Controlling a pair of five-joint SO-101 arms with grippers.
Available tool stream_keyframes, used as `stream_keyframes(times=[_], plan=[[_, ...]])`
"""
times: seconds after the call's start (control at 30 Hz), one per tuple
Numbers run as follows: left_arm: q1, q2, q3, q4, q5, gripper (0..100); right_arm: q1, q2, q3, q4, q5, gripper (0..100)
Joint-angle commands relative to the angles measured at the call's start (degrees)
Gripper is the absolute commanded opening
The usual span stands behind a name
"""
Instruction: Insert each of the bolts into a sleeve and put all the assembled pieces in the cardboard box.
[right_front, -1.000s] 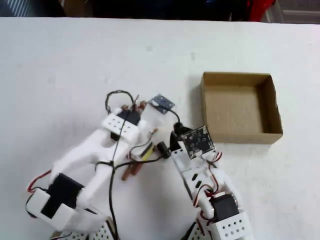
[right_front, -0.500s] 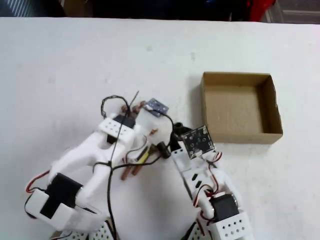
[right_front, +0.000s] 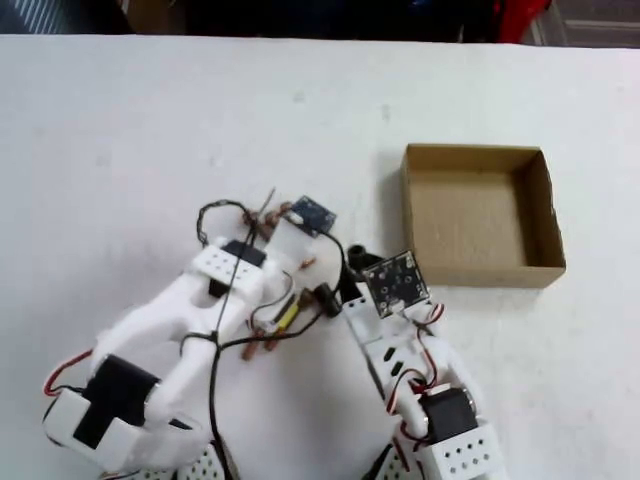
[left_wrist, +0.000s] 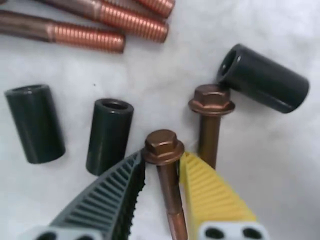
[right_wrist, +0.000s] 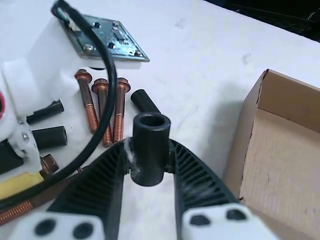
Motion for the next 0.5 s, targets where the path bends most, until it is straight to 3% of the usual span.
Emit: stream_keyframes(times=[0.0, 0.23, 0.47], plan=[[-0.57, 0.66, 0.09, -3.25, 0.53, 14, 0.57, -0.66, 0.53, 0.04, -0.18, 1.6], [-0.13, 0.66, 0.00, -3.43, 0.18, 2, 0.57, -0.66, 0.53, 0.04, -0.18, 1.6], [-0.13, 0.57, 0.53, -3.08, 0.18, 2, 0.57, -0.66, 0.53, 0.04, -0.18, 1.6]])
